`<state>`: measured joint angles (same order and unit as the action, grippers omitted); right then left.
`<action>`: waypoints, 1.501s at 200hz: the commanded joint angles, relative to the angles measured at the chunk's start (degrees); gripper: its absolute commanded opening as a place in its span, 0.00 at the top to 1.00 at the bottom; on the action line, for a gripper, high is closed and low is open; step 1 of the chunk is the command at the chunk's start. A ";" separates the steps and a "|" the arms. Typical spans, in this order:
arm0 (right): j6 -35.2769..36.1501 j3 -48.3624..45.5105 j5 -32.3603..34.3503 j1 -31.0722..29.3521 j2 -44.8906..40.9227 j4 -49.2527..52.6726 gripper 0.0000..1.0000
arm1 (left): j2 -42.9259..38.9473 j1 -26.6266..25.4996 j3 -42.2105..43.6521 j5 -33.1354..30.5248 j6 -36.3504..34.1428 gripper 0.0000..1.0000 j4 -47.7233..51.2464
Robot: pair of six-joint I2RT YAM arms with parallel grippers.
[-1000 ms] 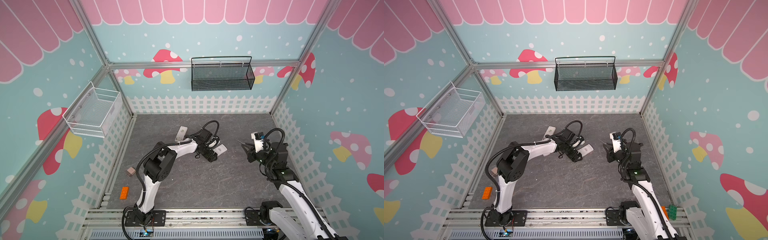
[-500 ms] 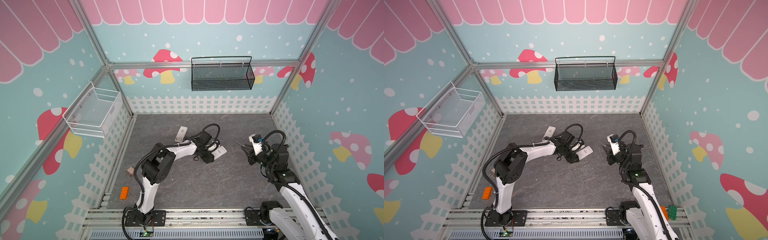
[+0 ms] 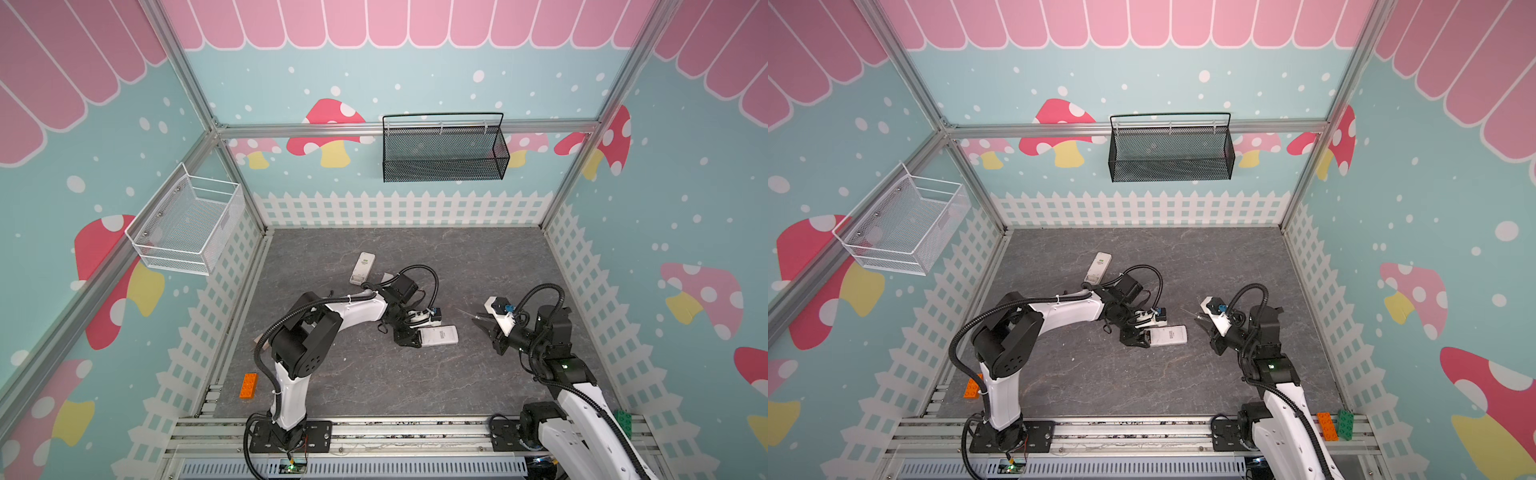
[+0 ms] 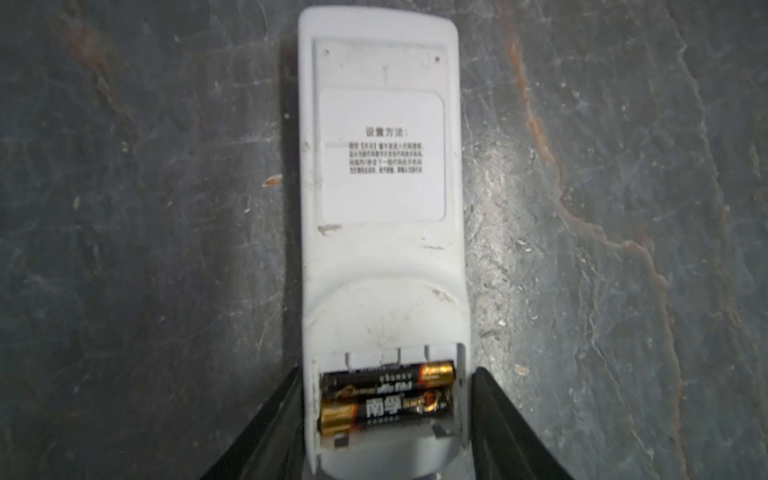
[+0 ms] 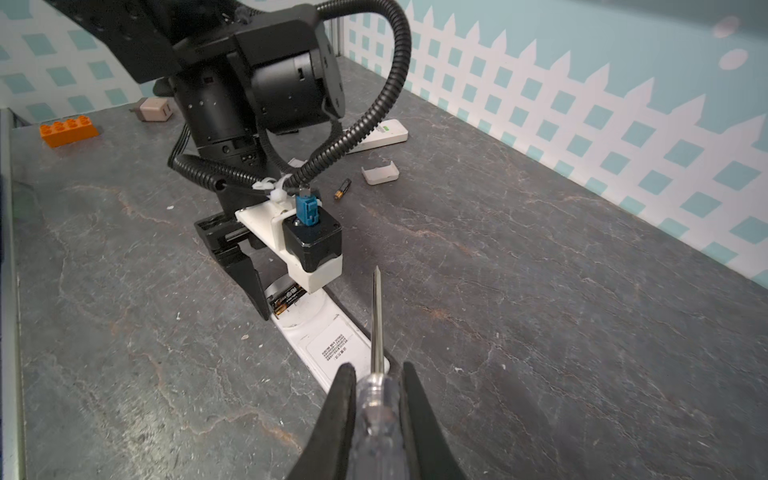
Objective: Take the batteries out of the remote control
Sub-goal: 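Grasp the remote's battery end with the left gripper while the right brings the screwdriver over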
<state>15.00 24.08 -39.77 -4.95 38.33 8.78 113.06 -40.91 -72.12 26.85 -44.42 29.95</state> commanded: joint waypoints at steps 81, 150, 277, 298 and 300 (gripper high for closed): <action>21.59 1.34 -10.50 -1.05 5.31 9.63 1.00 | -0.41 3.07 10.08 8.50 -6.54 0.24 -8.33; 31.38 4.26 -16.61 -5.65 19.96 4.91 1.00 | 0.24 5.53 12.11 11.70 1.88 0.32 -16.22; 36.51 13.58 -12.33 -11.76 41.42 4.25 1.00 | 0.32 2.53 17.19 8.61 -9.59 0.34 -17.57; 35.22 13.82 -10.26 -12.39 42.20 3.73 1.00 | 0.37 1.62 18.12 7.07 -11.17 0.35 -18.16; 35.08 13.81 -10.13 -12.48 42.30 3.71 1.00 | 0.40 1.62 18.03 6.83 -10.85 0.35 -18.35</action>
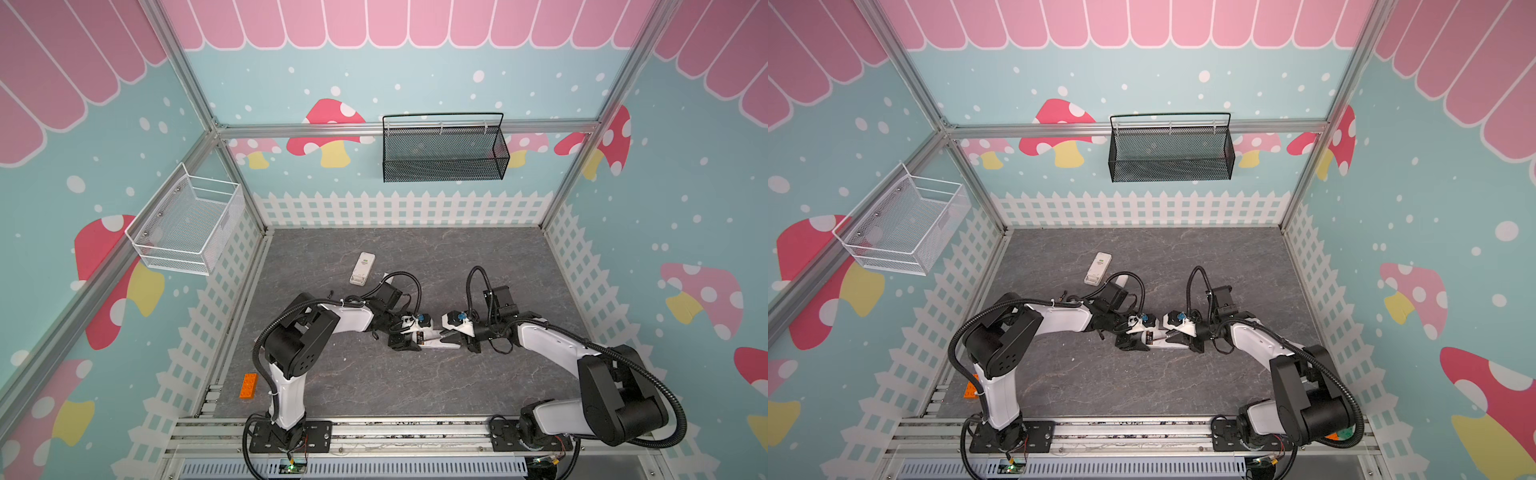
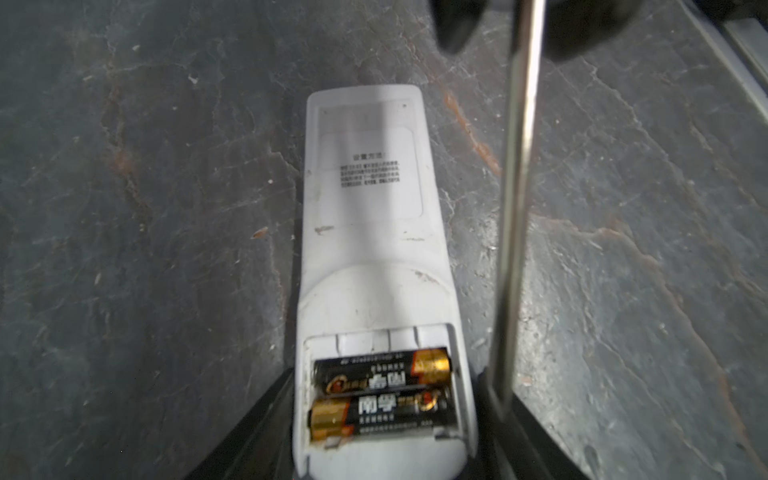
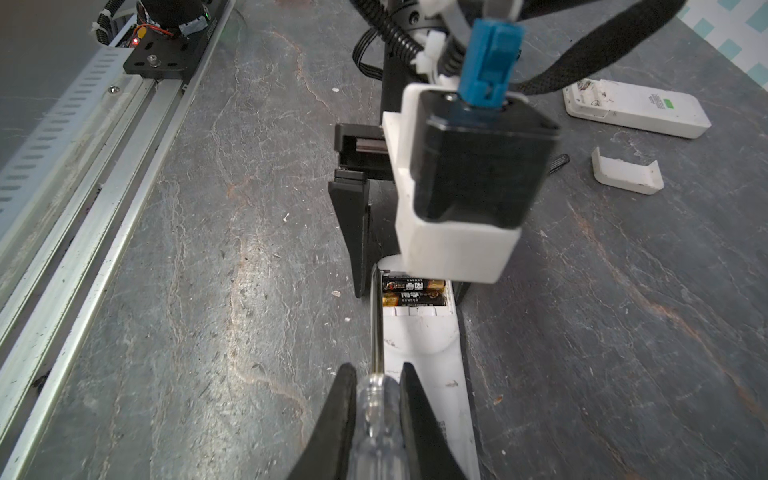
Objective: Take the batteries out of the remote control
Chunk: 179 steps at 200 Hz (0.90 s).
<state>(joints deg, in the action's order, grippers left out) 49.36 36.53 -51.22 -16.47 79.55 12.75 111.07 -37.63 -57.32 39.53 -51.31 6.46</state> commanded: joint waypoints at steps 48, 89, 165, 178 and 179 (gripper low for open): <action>1.32 1.44 2.97 -2.31 2.01 0.13 1.00 | 2.66 -1.84 3.12 -7.05 -2.77 0.48 4.09; 2.33 1.13 4.47 -2.34 1.73 1.05 1.00 | 2.84 -1.84 3.27 -6.75 -2.61 0.52 3.36; 2.07 4.50 2.58 -2.30 5.19 6.28 1.00 | 3.28 -1.77 2.83 -6.12 -2.34 0.54 3.34; 2.14 4.46 2.23 -2.35 5.37 6.63 1.00 | 3.35 -1.75 2.74 -6.04 -2.30 0.54 3.34; 2.09 4.44 2.20 -2.39 5.41 6.65 1.00 | 3.36 -1.75 2.74 -6.04 -2.30 0.54 3.36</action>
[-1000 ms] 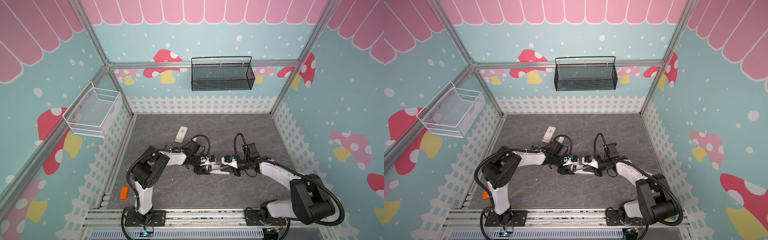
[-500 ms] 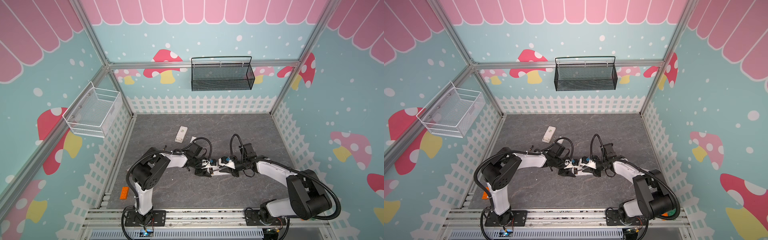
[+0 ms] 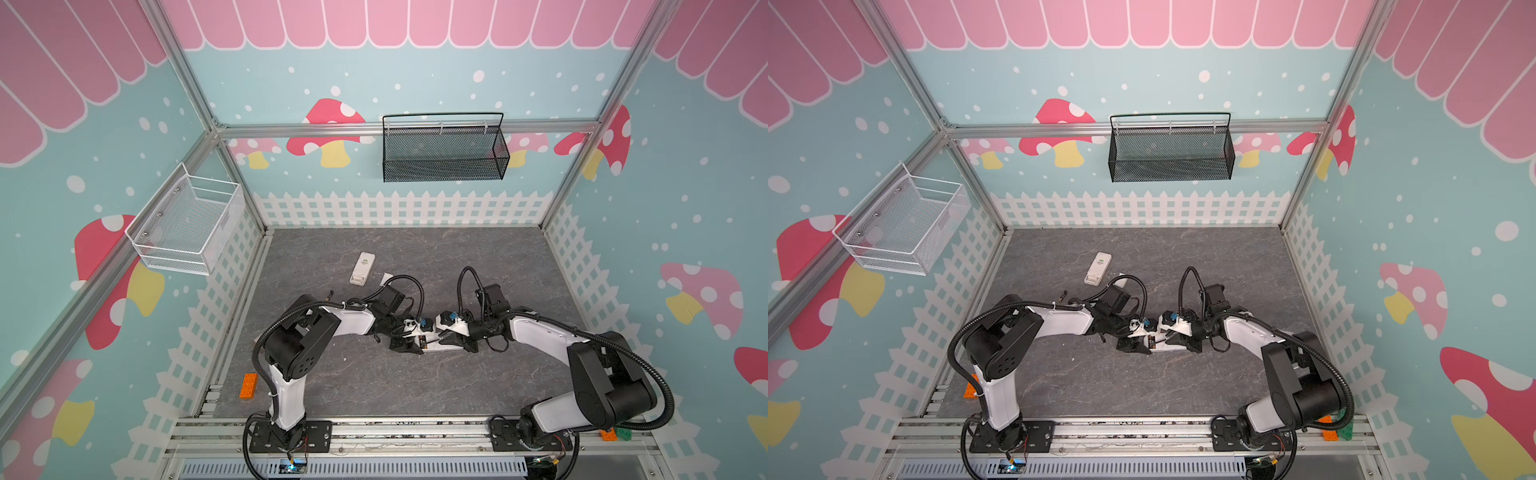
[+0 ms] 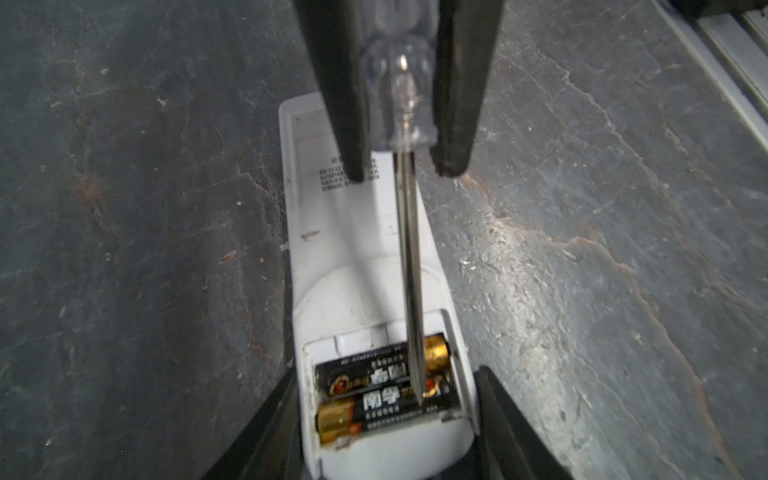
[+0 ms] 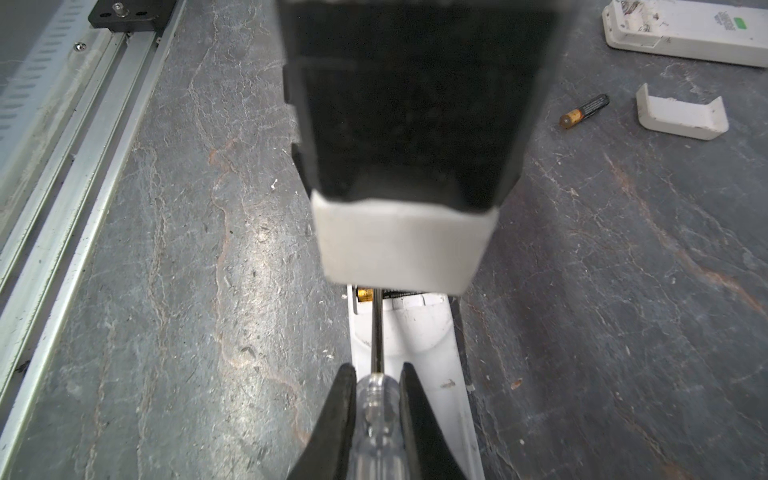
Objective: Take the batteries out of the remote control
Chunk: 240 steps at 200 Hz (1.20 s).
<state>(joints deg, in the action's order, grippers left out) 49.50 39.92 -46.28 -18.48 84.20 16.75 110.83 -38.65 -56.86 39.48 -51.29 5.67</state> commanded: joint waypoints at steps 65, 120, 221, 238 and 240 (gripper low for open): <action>2.49 2.28 -2.76 -0.58 2.44 5.44 1.00 | 3.70 -0.76 2.02 -6.26 -1.44 0.54 3.82; 3.64 3.23 -0.02 -1.28 3.74 7.17 1.00 | 3.70 -0.70 2.04 -6.16 -1.29 0.54 3.75; 2.69 -5.83 13.61 -5.91 -5.22 -6.07 1.00 | 3.48 -0.72 2.10 -6.08 -1.27 0.54 3.82; 0.15 -10.52 17.14 -8.05 -9.45 -13.88 1.00 | 3.52 -0.72 2.11 -6.09 -1.34 0.54 3.77; -0.13 -11.12 17.51 -8.30 -10.01 -14.94 1.00 | 3.41 -0.76 2.10 -6.09 -1.38 0.54 3.81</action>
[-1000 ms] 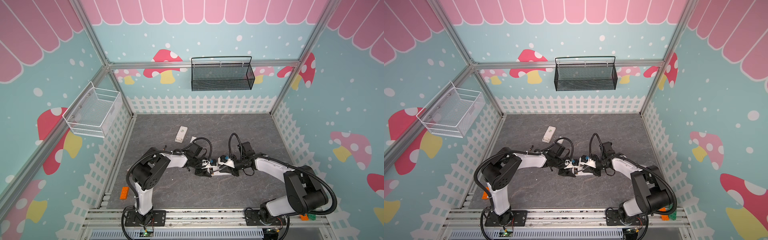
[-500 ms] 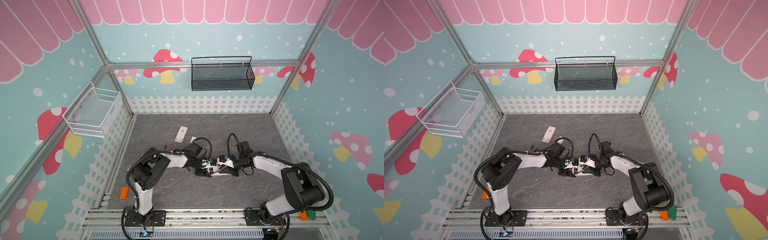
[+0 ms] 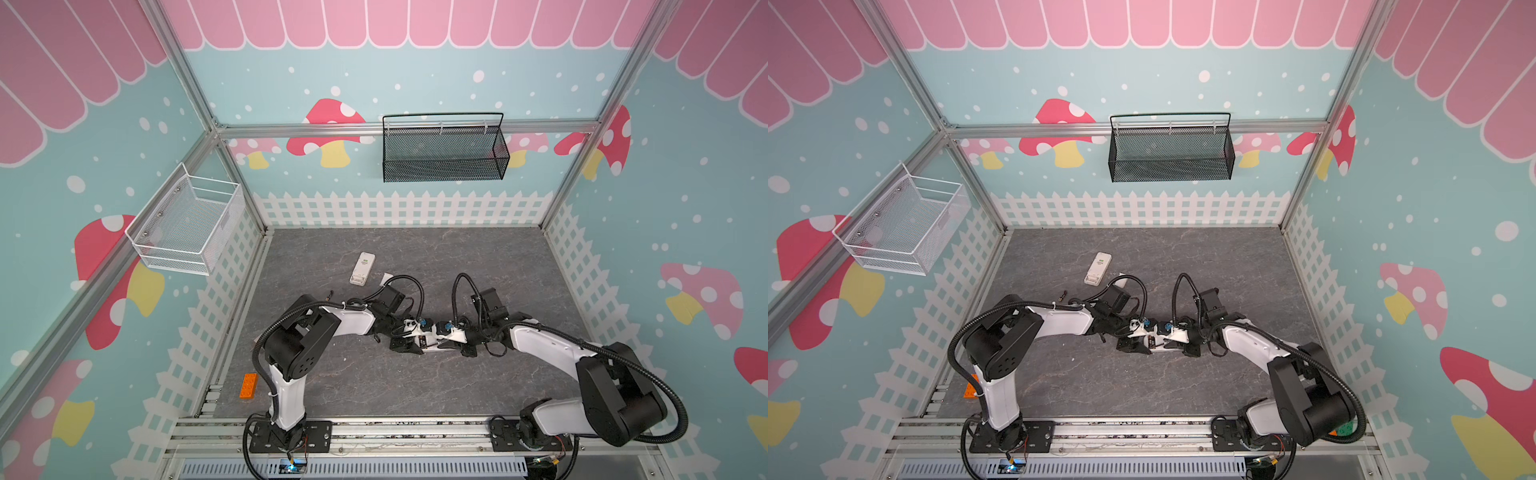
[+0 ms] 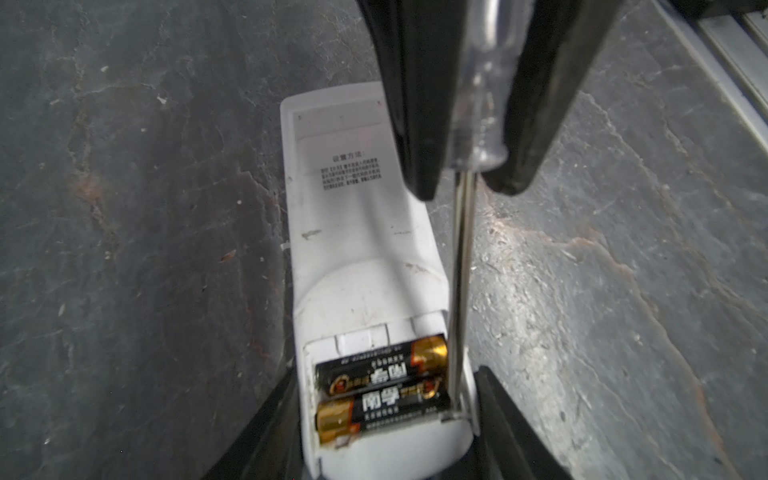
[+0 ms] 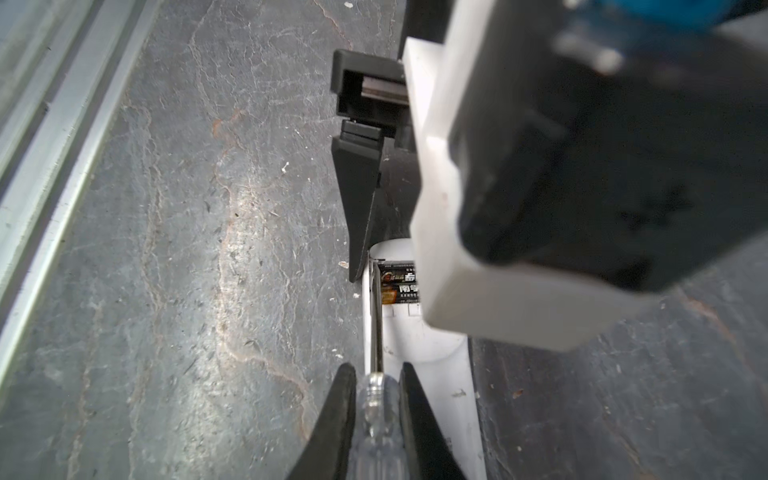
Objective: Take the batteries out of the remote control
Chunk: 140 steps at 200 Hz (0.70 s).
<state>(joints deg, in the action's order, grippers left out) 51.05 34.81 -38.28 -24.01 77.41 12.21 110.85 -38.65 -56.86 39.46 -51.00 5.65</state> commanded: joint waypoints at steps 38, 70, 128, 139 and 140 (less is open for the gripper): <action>-5.69 -13.62 16.79 -6.99 -10.42 -25.04 1.00 | 3.32 -0.98 2.37 -6.24 -1.99 0.54 3.71; -5.95 -15.66 21.31 -8.30 -12.97 -31.47 1.00 | 3.23 -1.20 2.62 -6.30 -2.35 0.54 3.65; -6.70 -15.74 21.26 -8.27 -13.33 -31.91 1.00 | 3.08 -1.17 2.81 -6.24 -2.49 0.54 3.56; -6.99 -16.06 21.41 -8.33 -13.63 -31.94 1.00 | 3.06 -1.16 2.81 -6.24 -2.57 0.54 3.56; -7.00 -16.12 21.41 -8.29 -13.66 -31.92 1.00 | 3.06 -1.20 2.81 -6.28 -2.59 0.54 3.57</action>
<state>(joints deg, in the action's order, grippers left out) 44.49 18.76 -21.89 -32.71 64.73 -11.68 110.85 -38.37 -56.88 36.71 -51.00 2.33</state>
